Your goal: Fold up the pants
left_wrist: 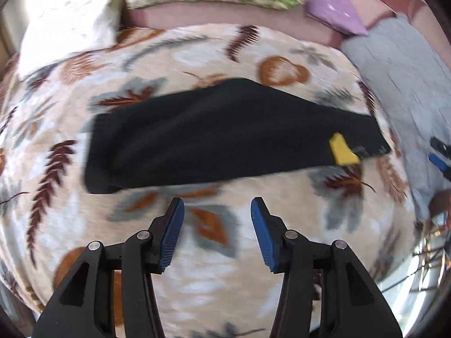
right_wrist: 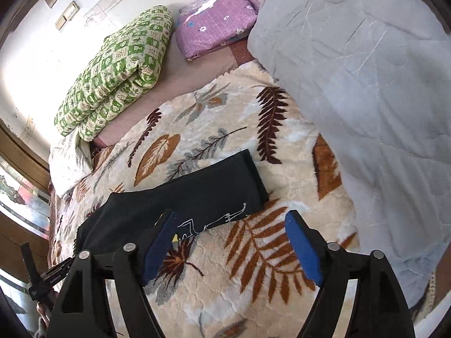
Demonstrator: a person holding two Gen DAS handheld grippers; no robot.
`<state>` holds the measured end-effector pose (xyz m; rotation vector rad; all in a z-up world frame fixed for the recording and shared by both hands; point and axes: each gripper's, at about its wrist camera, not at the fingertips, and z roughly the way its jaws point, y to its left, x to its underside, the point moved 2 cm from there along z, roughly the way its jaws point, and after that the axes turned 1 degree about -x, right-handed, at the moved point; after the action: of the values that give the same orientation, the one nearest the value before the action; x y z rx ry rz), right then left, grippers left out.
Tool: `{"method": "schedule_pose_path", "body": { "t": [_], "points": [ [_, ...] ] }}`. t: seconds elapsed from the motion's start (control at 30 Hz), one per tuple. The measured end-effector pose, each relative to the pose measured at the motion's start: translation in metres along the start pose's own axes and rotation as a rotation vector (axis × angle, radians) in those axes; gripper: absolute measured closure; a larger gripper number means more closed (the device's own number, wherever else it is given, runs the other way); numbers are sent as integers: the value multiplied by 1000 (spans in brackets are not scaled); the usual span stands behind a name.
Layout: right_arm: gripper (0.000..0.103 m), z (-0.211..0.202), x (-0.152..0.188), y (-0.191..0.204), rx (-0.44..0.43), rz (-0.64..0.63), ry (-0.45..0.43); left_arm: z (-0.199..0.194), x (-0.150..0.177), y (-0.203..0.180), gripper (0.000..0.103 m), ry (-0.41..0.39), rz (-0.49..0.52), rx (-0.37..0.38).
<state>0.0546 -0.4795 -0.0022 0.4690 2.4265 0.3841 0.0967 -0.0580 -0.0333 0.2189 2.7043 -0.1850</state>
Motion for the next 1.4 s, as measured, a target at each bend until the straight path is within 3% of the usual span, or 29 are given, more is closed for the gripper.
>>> {"method": "schedule_pose_path", "body": {
  "t": [0.13, 0.3, 0.4, 0.5, 0.57, 0.67, 0.73, 0.87, 0.9, 1.1, 1.2, 1.27, 1.4],
  "points": [
    [17, -11, -9, 2, 80, -56, -14, 16, -4, -56, 55, 69, 62, 64],
    [16, 23, -20, -5, 110, -70, 85, 40, -15, -111, 55, 145, 45, 130],
    [16, 51, -29, -14, 40, -25, 90, 57, -26, -142, 55, 195, 11, 183],
    [16, 78, -40, -25, -113, 68, 95, 73, -34, -165, 55, 241, -20, 240],
    [18, 100, -47, -23, -161, 44, 129, 80, -37, -176, 55, 259, -38, 263],
    [19, 129, -56, -17, -146, -57, 158, 87, -41, -184, 55, 283, -68, 297],
    [26, 145, -60, -17, -143, -73, 183, 89, -44, -187, 55, 291, -85, 314],
    [52, 174, -63, -16, -211, -94, 252, 91, -48, -185, 55, 281, -112, 318],
    [53, 178, -63, -16, -203, -115, 264, 92, -50, -185, 55, 281, -119, 320],
    [51, 180, -71, -31, -280, -70, 282, 100, -49, -188, 55, 312, -153, 343],
    [50, 170, -79, -43, -237, -47, 213, 101, -46, -190, 55, 318, -150, 346],
    [50, 176, -78, -47, -237, -54, 248, 103, -43, -192, 55, 332, -146, 350],
    [50, 180, -76, -39, -333, -103, 280, 103, -43, -198, 55, 331, -137, 348]
  ]
}}
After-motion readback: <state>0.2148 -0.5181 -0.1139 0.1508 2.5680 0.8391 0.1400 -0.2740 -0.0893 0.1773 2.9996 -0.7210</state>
